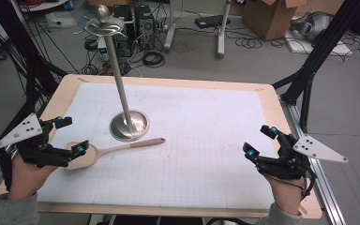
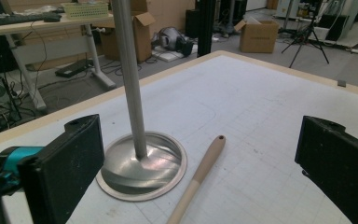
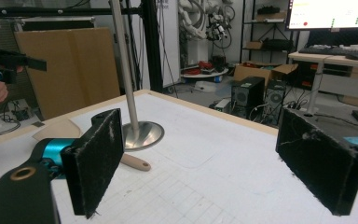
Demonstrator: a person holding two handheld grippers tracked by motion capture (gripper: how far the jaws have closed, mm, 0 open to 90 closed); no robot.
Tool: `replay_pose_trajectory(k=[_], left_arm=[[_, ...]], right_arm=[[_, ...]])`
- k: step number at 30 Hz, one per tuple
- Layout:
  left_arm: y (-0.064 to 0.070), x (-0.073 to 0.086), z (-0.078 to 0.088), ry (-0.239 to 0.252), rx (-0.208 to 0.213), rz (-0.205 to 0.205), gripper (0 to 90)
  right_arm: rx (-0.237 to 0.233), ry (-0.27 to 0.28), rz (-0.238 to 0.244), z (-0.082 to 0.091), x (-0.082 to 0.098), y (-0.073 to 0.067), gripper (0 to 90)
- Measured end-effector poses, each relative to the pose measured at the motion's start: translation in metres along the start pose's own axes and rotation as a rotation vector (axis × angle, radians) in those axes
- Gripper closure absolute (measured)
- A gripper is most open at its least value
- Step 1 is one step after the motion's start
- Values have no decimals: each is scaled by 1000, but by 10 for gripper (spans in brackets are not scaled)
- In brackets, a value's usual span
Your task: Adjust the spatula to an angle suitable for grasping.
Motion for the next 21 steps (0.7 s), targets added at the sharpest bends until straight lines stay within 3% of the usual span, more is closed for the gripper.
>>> replay_pose_trajectory(k=[7,16,21], left_arm=[[-6,2,-3,-1,10,22,17],[-10,6,-10,-10,53,42,17],[-13,9,-16,-26,42,44,17]], right_arm=[[6,2,-11,1,3,3,143],[7,8,-7,4,2,2,143],[7,6,-20,4,4,4,143]])
Point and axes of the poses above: each handheld gripper's, and its own axes: z roughly backward along the jaws, x roughly out of its underside, y roughly to its right, the point moved 3 cm from there along -z, roughly forward along the jaws, and after that the axes turned 15 degrees about z, right-handed, at the moved point
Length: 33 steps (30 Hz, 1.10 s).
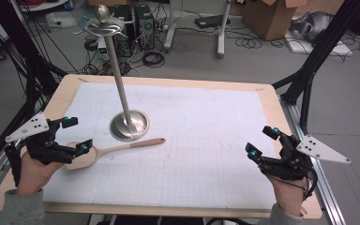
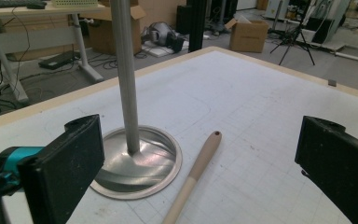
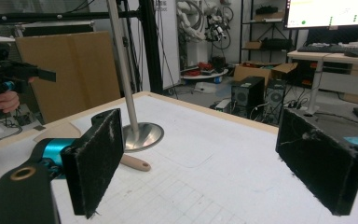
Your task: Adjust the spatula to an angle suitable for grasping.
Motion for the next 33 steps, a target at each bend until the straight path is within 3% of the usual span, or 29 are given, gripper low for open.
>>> replay_pose_trajectory(k=[9,13,20,27,32,33], left_arm=[[3,5,-11,-24,16,-9,18],[2,8,-17,-13,11,-10,17],[3,14,-28,-35,24,-11,18],[6,18,-38,-45,32,-20,18],[5,21,-45,-67,38,-12,17],[6,22,-46,-72,40,-10,18]], right_arm=[[6,-9,-5,2,0,-1,144],[8,-10,-4,4,0,-1,144],[25,-15,-32,9,2,2,144],[31,-12,-32,12,1,1,145],[37,-3,2,13,-5,-4,146],[33,-11,-17,14,-5,-6,146]])
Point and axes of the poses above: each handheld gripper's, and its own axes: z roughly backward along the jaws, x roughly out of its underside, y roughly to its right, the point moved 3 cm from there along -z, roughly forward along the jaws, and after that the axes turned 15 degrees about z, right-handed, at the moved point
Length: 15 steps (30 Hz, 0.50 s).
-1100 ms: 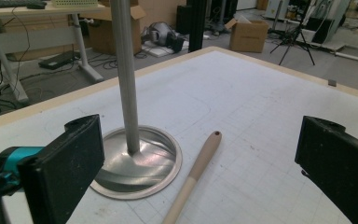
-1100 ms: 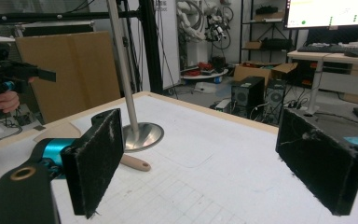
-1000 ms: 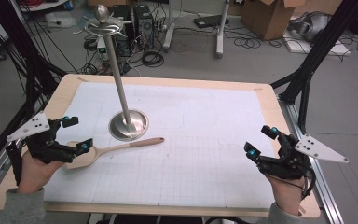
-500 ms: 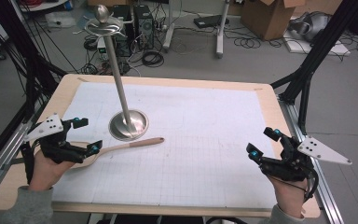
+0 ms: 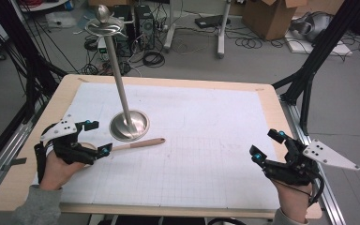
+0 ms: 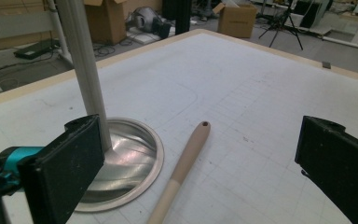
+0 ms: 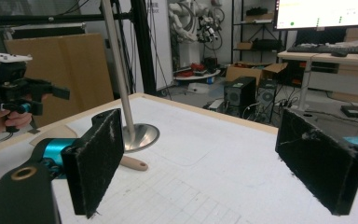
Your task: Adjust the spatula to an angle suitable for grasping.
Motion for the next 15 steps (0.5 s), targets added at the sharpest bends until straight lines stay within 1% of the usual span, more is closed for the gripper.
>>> replay_pose_trajectory(k=[3,5,7,8,10,11,13,14,15], left_arm=[[-1,3,-5,-18,-4,1,18],[-1,4,-6,-21,-5,0,18],[-2,5,-7,-30,-7,8,19],[-2,5,-7,-50,-4,11,54],[-2,5,-6,-55,-2,8,72],[-2,5,-6,-56,-2,7,82],[-2,5,-7,-59,-11,10,95],[-4,5,-7,-63,-21,14,113],[-6,6,-7,-68,-26,11,122]], right_arm=[[-3,2,3,0,0,0,145],[-4,5,6,0,1,1,146],[-3,3,0,0,1,1,146],[-5,2,4,0,1,1,146],[-3,3,1,-1,1,1,146],[-4,3,8,-1,2,1,145],[-7,0,3,-1,2,0,146],[-8,-1,8,-1,2,0,145],[-8,-5,2,-1,2,0,145]])
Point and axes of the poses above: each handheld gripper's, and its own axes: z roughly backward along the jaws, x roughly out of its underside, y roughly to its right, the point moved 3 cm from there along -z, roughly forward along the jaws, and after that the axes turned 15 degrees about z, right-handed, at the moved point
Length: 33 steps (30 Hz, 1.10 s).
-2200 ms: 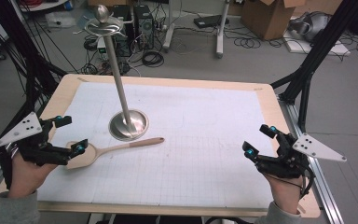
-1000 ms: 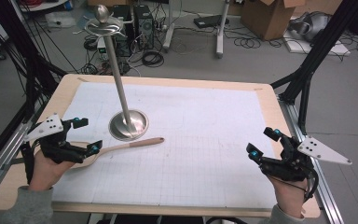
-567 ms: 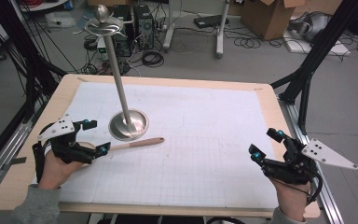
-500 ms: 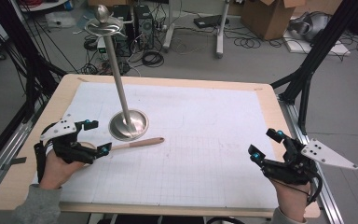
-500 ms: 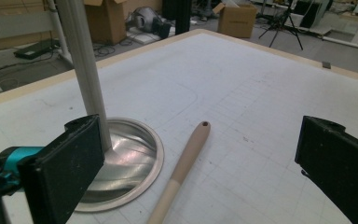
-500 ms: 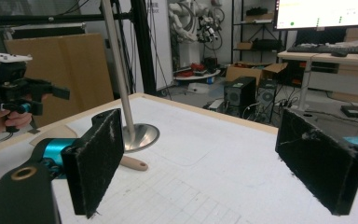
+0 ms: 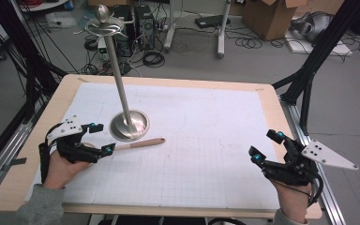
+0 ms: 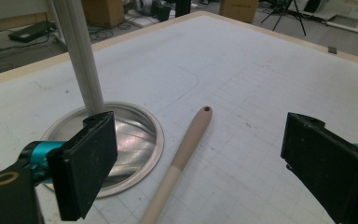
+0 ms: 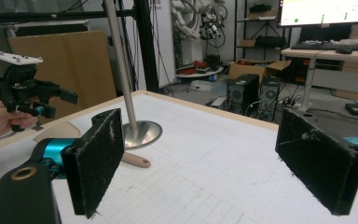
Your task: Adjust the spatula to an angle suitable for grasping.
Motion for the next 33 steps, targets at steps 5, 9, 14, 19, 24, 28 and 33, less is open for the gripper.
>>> replay_pose_trajectory(k=[5,9,14,19,24,28,33], left_arm=[[-5,2,-2,12,-38,-12,141],[-6,4,-5,15,-47,-32,141],[-10,6,-8,24,-69,-30,118],[-11,8,-10,23,-74,-12,105],[-15,11,-12,19,-98,-4,156],[-17,13,-14,-5,-96,-8,212],[-17,16,-18,-54,-95,6,337]], right_arm=[[-5,-3,-2,-1,0,-1,145],[-10,-2,9,-2,0,-1,145],[-17,-6,10,-4,1,-1,146],[-23,-8,12,-5,0,-2,146],[-27,-14,7,-5,1,-2,146],[-33,-29,4,-7,1,-3,146],[-43,-34,17,-9,2,-4,146]])
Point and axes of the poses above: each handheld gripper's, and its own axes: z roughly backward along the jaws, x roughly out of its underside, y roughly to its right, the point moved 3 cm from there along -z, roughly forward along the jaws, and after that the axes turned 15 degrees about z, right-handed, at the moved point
